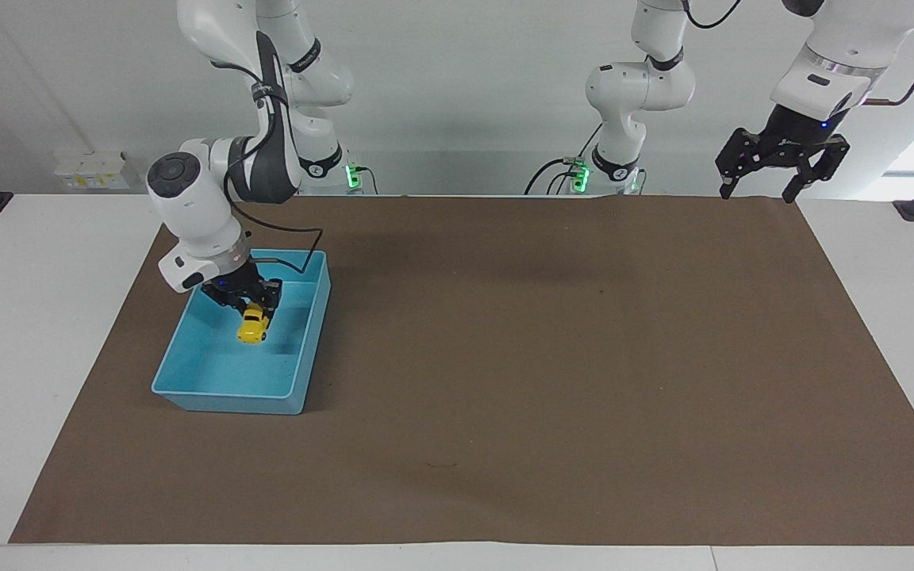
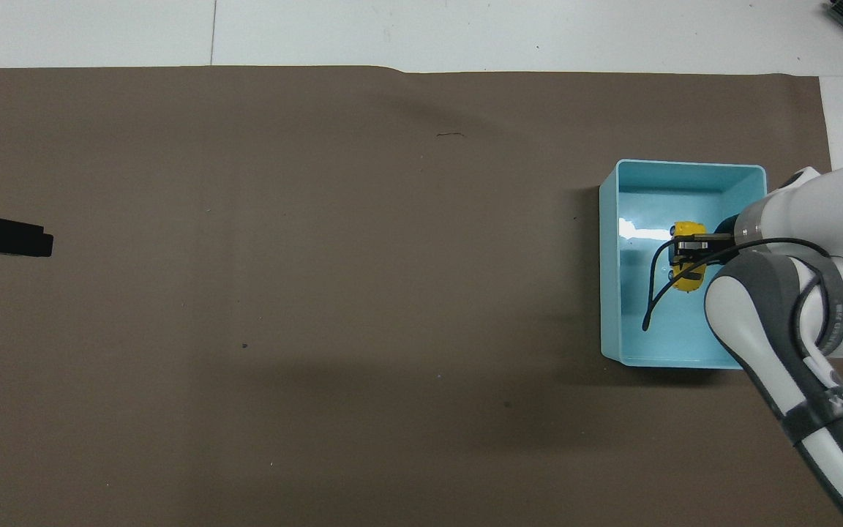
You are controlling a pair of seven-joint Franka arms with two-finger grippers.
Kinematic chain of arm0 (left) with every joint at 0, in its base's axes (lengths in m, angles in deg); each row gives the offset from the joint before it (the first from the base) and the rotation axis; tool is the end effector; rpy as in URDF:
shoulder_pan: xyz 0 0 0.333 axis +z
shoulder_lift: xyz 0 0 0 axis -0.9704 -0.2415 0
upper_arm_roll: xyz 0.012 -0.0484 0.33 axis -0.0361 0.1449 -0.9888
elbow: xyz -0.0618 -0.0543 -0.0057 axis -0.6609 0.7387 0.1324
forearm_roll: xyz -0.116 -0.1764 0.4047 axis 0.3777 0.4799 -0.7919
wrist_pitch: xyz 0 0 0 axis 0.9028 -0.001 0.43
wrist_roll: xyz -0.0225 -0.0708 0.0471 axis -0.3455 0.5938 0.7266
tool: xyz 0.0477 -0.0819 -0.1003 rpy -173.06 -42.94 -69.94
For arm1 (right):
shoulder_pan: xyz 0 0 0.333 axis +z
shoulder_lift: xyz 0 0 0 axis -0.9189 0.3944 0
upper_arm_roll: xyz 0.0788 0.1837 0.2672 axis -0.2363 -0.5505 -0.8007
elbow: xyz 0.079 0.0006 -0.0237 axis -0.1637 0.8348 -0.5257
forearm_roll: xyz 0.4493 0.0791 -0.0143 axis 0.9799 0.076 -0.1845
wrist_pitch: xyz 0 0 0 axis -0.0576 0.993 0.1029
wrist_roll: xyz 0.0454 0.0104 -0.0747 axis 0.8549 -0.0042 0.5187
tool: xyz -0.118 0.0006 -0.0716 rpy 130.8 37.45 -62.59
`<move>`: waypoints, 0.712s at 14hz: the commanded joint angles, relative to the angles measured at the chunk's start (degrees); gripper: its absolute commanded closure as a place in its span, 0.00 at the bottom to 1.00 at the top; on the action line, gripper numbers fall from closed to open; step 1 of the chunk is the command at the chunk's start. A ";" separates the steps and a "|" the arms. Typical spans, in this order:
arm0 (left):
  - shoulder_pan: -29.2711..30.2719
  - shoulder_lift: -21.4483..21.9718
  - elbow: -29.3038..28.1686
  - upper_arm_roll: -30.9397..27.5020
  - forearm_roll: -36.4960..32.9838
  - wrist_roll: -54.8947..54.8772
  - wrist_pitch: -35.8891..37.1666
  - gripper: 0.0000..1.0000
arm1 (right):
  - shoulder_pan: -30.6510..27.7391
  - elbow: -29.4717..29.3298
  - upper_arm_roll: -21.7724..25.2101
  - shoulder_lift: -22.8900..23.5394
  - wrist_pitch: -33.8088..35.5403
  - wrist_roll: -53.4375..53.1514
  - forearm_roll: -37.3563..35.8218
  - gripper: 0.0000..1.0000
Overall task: Wind up and store yellow beetle car
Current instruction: 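Set the car on the box floor and open the right gripper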
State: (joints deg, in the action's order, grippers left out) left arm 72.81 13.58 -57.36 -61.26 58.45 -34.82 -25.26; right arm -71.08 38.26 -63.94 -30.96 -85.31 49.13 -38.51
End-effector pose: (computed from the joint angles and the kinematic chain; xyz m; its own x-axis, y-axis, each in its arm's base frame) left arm 0.5916 -0.0485 0.6616 0.9867 -0.1361 0.0884 -0.1378 -0.9904 0.0132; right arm 0.6137 -0.0184 0.3160 0.9974 -0.0710 0.0096 -0.0710 -0.9975 -0.0028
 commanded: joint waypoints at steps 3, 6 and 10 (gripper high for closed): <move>0.76 1.16 -0.98 0.33 0.60 -0.84 0.46 0.00 | -1.49 3.49 -0.38 0.39 -3.61 1.75 -1.07 1.00; 0.76 1.16 -0.98 0.33 0.60 -0.84 0.46 0.00 | -2.01 5.42 -0.38 1.18 -7.11 1.92 -1.07 1.00; 0.76 1.16 -0.98 0.33 0.51 -0.84 0.46 0.00 | -2.11 7.36 -0.38 1.53 -9.50 2.01 -1.07 1.00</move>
State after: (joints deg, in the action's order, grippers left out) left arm 72.81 13.58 -57.36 -61.26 58.45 -34.82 -25.26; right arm -72.36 44.43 -63.93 -28.89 -93.35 49.57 -38.53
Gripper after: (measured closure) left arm 0.000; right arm 0.537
